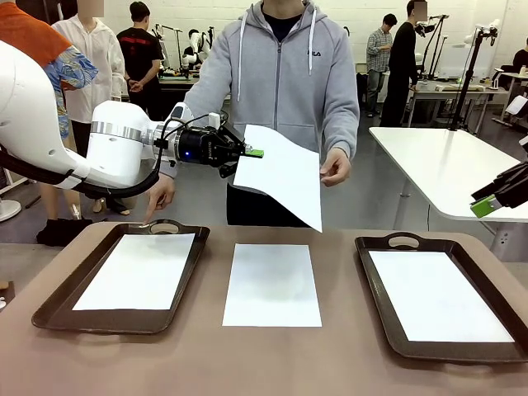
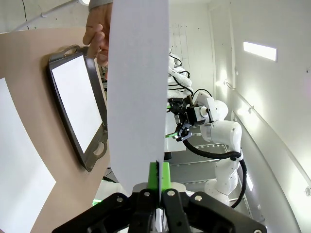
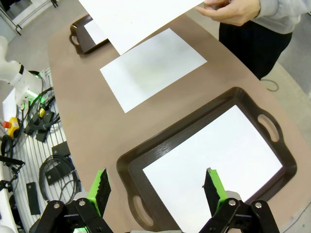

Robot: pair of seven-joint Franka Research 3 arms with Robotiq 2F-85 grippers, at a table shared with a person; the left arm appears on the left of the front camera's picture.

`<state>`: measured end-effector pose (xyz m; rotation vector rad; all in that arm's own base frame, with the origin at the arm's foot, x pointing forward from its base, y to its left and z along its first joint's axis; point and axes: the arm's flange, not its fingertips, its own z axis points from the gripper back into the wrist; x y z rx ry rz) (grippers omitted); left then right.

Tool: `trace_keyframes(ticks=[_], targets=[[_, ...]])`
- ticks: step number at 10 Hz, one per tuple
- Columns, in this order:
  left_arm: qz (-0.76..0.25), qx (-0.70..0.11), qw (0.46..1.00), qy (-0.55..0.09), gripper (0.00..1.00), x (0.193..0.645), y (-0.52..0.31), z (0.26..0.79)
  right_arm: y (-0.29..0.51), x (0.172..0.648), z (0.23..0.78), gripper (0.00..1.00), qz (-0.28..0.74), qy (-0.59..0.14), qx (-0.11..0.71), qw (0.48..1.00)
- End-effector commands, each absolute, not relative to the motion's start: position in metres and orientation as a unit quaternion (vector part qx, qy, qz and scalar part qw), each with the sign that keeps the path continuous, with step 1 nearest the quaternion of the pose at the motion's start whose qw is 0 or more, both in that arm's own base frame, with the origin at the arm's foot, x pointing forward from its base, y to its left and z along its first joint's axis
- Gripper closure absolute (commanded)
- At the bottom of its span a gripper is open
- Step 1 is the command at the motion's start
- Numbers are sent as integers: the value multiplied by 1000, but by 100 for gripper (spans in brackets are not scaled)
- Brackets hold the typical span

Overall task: Sort the A4 documents.
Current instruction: Place the A4 Paper in the designated Handle tray.

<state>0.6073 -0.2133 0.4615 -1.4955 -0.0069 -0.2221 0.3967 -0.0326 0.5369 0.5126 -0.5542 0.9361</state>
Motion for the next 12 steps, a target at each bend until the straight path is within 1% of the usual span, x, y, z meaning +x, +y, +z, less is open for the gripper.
trace_keyframes(ticks=[1,3,6,8,9,10,12], targets=[[-101,-678,728,-4,100,607,-213,462,-32,397,536,0,441,-259,242,825],[-84,-674,734,-7,99,599,-205,467,-32,397,536,0,441,-259,242,825],[-93,-668,738,7,99,586,-173,490,-32,397,536,0,441,-259,242,825],[-85,-646,758,9,99,577,-146,499,-32,397,536,0,441,-259,242,825],[-87,-633,769,21,99,575,-137,498,-32,397,536,0,441,-259,242,825],[-112,-621,774,45,99,571,-127,496,-32,397,536,0,441,-259,242,825],[-108,-593,796,52,99,565,-102,489,-32,397,536,0,441,-259,242,825]])
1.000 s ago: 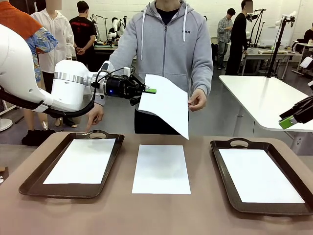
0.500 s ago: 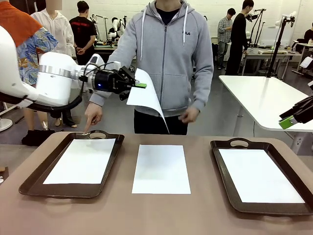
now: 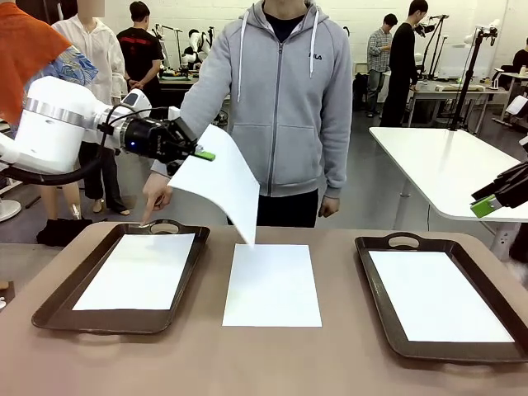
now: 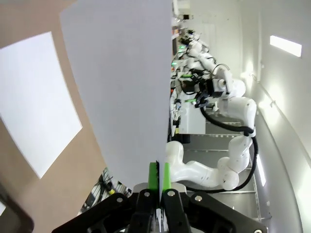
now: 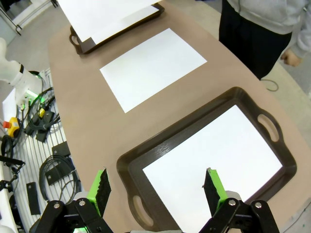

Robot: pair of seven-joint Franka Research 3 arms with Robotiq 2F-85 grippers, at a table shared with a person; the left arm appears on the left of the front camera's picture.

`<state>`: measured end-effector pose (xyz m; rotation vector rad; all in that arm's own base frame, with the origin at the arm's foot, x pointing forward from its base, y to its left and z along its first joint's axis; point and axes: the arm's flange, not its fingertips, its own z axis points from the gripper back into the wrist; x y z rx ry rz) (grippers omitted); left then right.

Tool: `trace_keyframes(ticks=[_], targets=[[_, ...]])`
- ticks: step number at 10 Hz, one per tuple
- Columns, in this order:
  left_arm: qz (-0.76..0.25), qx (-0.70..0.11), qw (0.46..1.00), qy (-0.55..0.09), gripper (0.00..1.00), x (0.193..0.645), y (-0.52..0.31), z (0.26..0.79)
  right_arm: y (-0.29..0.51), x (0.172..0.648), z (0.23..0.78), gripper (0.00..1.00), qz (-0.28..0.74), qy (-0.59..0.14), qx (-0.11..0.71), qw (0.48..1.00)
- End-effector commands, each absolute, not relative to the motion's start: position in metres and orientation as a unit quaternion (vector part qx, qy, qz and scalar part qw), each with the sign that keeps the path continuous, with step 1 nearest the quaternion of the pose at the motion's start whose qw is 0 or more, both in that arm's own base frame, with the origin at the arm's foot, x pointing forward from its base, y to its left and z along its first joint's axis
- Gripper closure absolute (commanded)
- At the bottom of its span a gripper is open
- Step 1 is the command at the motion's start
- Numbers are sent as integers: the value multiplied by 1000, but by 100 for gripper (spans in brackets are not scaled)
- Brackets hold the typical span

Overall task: Sort the A4 documents.
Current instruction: Place the A4 Paper in the designated Handle tray.

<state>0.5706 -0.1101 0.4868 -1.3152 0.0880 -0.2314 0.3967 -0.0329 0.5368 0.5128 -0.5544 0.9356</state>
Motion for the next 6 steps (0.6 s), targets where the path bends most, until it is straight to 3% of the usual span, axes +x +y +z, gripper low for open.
trace_keyframes(ticks=[1,6], targets=[[-107,-584,802,58,99,565,-93,486,-32,397,536,0,441,-259,242,825],[-128,-558,817,66,99,549,-59,454,-32,397,536,0,441,-259,242,825]])
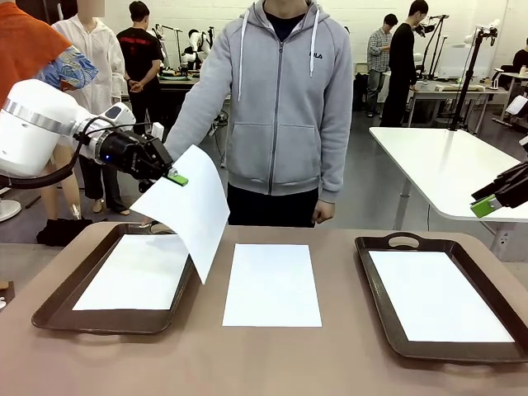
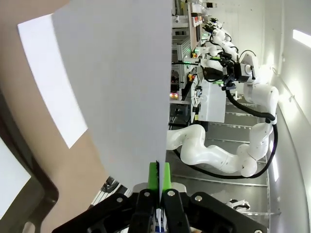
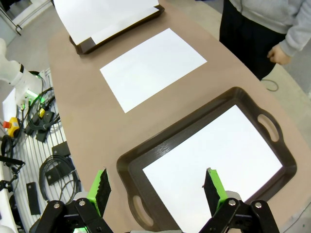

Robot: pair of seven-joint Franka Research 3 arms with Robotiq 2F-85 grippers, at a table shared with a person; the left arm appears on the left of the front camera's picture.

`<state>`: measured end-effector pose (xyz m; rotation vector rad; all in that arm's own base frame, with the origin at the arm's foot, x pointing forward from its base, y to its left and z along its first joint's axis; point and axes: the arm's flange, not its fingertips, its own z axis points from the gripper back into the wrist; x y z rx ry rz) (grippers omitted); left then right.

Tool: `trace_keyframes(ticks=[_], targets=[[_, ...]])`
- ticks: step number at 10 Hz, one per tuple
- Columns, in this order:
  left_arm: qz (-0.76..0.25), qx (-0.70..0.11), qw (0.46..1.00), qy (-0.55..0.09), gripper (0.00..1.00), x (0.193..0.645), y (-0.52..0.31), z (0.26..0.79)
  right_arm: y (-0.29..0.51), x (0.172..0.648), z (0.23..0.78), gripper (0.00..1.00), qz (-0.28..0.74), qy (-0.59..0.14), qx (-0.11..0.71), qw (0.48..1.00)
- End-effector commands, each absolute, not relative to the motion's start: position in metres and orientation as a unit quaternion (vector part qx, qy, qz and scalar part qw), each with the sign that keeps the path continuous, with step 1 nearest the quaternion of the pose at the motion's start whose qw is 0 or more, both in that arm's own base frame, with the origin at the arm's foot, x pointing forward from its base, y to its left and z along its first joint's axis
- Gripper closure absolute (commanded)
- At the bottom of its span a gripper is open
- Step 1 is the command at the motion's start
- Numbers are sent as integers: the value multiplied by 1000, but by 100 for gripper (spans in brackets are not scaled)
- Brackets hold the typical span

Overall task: Sort the A4 documents.
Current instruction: Place the A4 Paper in the designated Handle tray.

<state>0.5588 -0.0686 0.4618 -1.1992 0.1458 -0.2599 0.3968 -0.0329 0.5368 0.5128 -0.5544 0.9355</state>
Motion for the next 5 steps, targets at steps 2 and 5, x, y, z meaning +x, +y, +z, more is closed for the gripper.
trace_keyframes(ticks=[2,5], targets=[[-107,-556,822,66,99,547,-35,435,-32,397,536,0,441,-259,242,825],[-52,-540,839,51,99,538,-8,404,-32,397,536,0,441,-259,242,825]])
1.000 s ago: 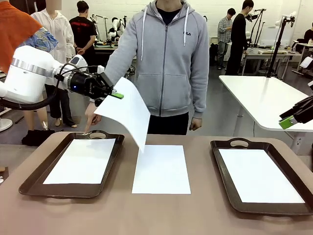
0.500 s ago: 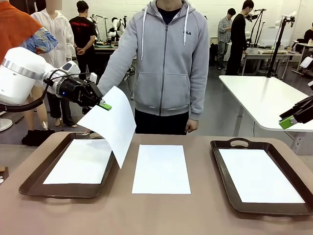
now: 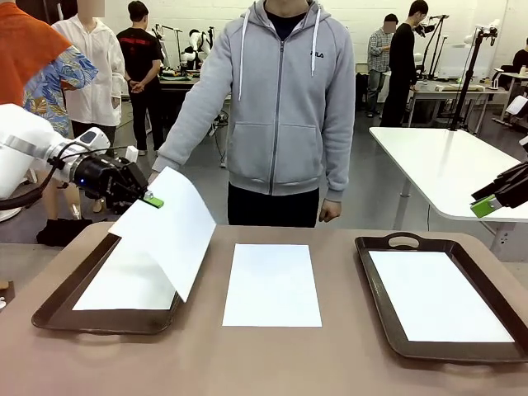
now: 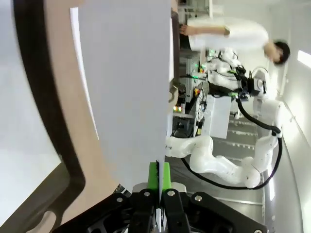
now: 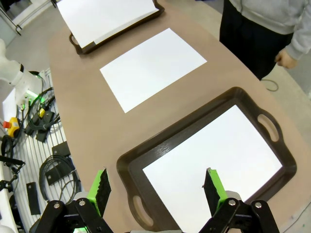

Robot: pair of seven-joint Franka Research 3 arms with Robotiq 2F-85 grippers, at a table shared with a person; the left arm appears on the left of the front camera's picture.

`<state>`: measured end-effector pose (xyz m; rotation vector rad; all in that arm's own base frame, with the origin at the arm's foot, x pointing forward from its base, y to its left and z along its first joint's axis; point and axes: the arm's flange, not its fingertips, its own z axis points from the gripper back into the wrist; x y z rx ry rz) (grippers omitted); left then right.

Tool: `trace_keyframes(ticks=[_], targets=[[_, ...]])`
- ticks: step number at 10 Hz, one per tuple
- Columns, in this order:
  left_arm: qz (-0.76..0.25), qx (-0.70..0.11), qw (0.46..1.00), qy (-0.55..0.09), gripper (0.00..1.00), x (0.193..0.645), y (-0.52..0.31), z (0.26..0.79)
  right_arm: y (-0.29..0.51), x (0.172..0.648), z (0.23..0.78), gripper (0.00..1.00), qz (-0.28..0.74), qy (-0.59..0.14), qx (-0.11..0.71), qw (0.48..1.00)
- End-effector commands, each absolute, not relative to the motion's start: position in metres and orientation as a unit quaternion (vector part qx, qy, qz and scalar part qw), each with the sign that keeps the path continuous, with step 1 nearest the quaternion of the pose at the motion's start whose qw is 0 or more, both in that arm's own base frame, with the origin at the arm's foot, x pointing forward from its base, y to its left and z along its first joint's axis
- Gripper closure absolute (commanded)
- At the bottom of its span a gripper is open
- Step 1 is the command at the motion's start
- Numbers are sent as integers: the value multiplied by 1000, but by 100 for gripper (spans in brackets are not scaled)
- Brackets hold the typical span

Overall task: Sort the A4 documents.
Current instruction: Place the A4 Paper in the designated Handle tray.

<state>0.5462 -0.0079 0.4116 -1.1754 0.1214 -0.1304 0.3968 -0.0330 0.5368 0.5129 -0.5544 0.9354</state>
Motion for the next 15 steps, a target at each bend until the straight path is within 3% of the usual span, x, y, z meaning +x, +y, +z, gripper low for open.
trace_keyframes(ticks=[1,7,15], targets=[[-38,-521,851,49,99,540,0,398,-32,397,536,0,441,-259,242,825],[16,-450,891,54,99,552,32,363,-32,397,536,0,441,-259,242,825],[58,-284,954,77,99,553,38,355,-32,397,536,0,441,-259,242,825]])
